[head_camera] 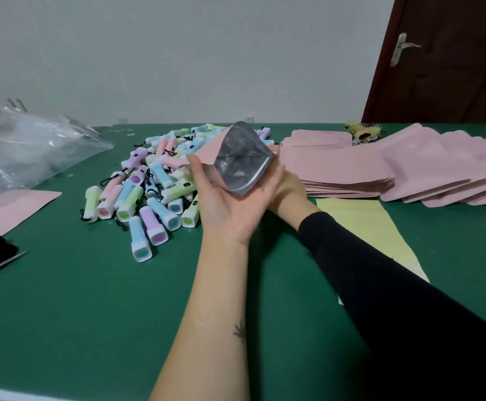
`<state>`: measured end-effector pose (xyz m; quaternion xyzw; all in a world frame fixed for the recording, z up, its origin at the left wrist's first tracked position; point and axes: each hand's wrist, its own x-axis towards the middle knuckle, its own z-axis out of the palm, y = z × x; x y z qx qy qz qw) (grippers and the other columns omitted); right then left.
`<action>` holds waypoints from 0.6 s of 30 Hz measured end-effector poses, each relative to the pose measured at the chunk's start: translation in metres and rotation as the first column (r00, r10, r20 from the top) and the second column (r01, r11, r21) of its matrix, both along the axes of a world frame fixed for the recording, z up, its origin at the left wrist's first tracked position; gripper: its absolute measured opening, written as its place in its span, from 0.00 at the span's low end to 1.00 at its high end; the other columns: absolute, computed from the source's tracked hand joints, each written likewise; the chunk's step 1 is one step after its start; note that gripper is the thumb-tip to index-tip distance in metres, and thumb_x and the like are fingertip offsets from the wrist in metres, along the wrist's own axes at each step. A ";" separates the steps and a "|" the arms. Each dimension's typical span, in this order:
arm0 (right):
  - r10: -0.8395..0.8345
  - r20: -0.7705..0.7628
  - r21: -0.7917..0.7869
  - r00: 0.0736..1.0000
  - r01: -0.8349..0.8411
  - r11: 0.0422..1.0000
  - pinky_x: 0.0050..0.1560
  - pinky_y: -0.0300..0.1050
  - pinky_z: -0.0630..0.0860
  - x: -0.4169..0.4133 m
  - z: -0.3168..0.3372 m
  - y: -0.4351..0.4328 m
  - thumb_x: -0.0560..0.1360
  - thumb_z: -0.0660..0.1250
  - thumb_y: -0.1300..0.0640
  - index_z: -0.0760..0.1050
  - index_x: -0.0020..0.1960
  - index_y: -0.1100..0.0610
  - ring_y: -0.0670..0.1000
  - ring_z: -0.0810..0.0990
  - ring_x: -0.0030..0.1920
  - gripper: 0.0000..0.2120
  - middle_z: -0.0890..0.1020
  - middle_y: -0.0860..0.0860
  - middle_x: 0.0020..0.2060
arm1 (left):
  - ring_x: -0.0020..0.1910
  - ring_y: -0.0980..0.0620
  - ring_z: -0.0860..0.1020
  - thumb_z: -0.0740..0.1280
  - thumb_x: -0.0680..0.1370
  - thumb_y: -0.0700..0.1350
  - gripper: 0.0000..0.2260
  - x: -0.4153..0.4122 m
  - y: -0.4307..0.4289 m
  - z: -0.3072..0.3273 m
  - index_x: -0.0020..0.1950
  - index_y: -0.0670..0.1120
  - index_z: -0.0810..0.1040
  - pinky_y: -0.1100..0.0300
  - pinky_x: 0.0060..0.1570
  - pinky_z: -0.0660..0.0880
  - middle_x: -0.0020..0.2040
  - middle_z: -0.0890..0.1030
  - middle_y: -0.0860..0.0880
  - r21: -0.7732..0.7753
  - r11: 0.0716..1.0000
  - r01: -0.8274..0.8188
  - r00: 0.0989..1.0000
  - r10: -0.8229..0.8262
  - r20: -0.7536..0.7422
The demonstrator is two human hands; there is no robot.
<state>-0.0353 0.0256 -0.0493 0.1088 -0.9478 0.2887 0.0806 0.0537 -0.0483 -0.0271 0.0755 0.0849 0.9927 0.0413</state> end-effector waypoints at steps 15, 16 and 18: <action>-0.125 -0.416 -0.842 0.901 -0.329 0.427 0.50 0.44 0.80 0.102 0.063 0.097 0.78 0.63 0.64 0.65 0.60 0.51 0.48 0.81 0.53 0.15 0.77 0.54 0.57 | 0.69 0.34 0.71 0.60 0.73 0.73 0.42 0.008 0.043 -0.001 0.75 0.42 0.68 0.36 0.65 0.69 0.71 0.72 0.36 -0.158 0.980 0.124 0.992 -0.124 0.007; -0.089 -0.453 -0.793 0.887 -0.355 0.496 0.49 0.44 0.80 0.106 0.058 0.093 0.77 0.65 0.65 0.66 0.58 0.50 0.48 0.81 0.52 0.16 0.77 0.51 0.54 | 0.69 0.34 0.70 0.60 0.73 0.73 0.43 0.009 0.045 -0.001 0.75 0.42 0.68 0.37 0.67 0.68 0.70 0.72 0.35 -0.162 0.977 0.141 0.990 -0.144 -0.002; -0.021 -0.500 -0.654 0.866 -0.361 0.665 0.50 0.47 0.79 0.110 0.046 0.088 0.74 0.68 0.64 0.68 0.56 0.52 0.47 0.81 0.47 0.16 0.77 0.43 0.49 | 0.67 0.35 0.73 0.59 0.74 0.72 0.41 0.012 0.048 0.000 0.72 0.39 0.71 0.39 0.65 0.71 0.68 0.74 0.35 -0.193 0.970 0.147 0.988 -0.154 -0.018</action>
